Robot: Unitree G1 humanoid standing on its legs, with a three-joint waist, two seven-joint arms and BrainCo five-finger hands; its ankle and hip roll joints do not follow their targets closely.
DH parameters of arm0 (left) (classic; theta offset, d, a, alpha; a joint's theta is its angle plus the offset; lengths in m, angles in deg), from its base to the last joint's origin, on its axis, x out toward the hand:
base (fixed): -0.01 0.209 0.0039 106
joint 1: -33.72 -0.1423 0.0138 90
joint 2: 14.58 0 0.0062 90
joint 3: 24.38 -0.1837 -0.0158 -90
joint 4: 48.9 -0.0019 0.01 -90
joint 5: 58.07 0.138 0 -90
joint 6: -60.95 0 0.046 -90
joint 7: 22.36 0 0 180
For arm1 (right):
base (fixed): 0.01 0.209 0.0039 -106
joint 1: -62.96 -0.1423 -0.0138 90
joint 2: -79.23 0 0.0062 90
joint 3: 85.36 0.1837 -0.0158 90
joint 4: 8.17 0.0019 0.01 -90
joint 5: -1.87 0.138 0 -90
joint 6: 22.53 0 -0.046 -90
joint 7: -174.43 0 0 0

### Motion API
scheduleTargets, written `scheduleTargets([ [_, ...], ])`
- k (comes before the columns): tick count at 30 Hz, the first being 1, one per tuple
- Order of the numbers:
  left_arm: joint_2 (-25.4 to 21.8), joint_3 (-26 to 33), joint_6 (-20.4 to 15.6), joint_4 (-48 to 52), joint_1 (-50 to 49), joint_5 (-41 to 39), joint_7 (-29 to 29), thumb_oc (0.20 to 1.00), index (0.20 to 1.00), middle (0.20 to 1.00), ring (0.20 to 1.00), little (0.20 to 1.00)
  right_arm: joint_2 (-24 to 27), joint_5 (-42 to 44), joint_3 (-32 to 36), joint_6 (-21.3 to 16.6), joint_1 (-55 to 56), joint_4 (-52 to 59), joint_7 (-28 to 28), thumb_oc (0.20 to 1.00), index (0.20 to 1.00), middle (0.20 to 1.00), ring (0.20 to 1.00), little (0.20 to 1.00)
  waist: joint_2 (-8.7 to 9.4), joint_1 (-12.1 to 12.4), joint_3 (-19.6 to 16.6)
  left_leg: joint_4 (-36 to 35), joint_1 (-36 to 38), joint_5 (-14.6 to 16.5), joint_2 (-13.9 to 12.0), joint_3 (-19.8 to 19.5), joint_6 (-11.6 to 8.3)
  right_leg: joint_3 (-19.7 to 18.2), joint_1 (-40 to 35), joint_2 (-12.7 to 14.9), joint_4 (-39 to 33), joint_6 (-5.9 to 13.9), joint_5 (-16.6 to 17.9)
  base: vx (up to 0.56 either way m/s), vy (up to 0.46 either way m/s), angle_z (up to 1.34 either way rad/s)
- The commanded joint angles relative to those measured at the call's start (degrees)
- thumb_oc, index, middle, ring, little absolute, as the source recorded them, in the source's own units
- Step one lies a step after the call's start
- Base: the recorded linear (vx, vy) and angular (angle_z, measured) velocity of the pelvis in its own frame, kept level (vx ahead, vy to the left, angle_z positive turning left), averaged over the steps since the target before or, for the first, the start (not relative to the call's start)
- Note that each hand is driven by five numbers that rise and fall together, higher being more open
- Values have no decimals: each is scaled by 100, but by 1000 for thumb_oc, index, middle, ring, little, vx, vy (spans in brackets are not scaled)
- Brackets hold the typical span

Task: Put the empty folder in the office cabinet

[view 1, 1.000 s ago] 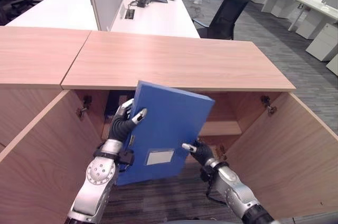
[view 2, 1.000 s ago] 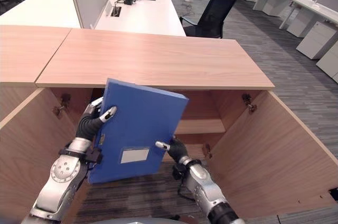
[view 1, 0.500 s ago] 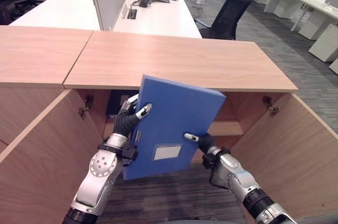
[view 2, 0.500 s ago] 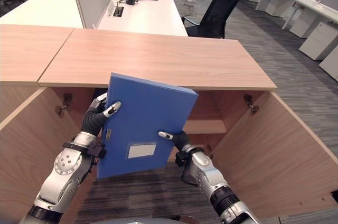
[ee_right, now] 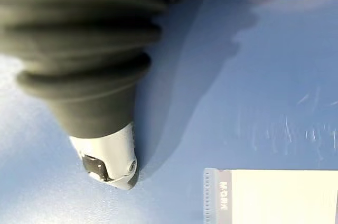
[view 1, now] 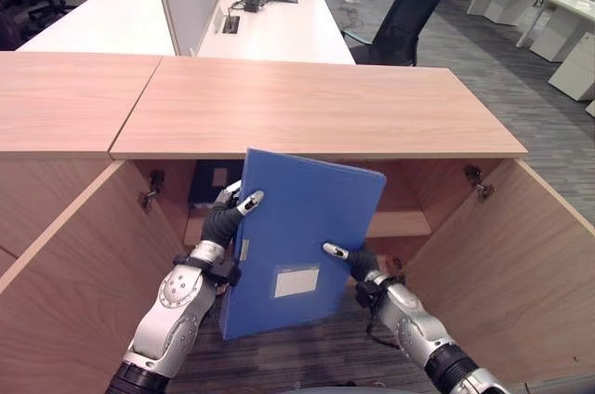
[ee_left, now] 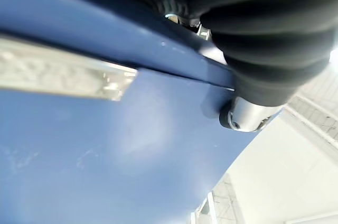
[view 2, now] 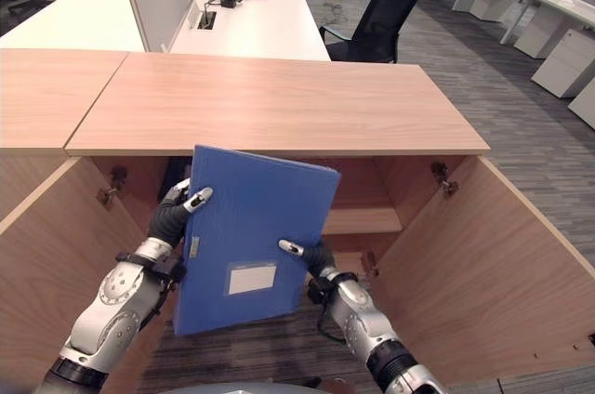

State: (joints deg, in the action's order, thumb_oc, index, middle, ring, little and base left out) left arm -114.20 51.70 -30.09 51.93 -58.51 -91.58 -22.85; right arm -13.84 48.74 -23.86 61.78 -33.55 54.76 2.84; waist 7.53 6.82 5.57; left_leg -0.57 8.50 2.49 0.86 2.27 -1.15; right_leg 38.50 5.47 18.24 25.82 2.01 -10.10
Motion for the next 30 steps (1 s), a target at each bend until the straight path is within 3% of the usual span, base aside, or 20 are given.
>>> scheduleTargets([
  [1,484,-996,-273,932,28,-781,661,1000,1000,1000,1000,1000,-1431,1281,-170,-40,-269,109,149,200,200,200,200,200,236,8,-131,-443,536,593,294,-35,336,-183,-16,-178,-1185,522,1603,0,0,0],
  [6,555,-901,-222,581,-218,-996,570,1000,1000,1000,1000,1000,-1488,1527,18,-36,37,-14,89,200,200,200,200,200,222,-78,-157,-443,531,602,288,-15,336,-220,11,-203,-1190,513,1604,0,0,0],
  [18,563,-266,-165,-99,-1306,-1262,657,1000,1000,1000,1000,1000,-1340,1420,1362,-311,696,-970,-275,200,200,200,200,200,70,-290,-247,-443,532,638,297,-17,370,-321,42,-219,-1209,542,1626,6,9,-2],
  [30,582,-43,55,-869,-1757,-1064,803,1000,1000,1000,1000,1000,-1055,865,2117,-113,575,-2297,-461,200,200,200,200,200,4,-314,-260,-443,517,673,225,-126,345,-245,54,-218,-1071,540,1527,23,-8,1],
])
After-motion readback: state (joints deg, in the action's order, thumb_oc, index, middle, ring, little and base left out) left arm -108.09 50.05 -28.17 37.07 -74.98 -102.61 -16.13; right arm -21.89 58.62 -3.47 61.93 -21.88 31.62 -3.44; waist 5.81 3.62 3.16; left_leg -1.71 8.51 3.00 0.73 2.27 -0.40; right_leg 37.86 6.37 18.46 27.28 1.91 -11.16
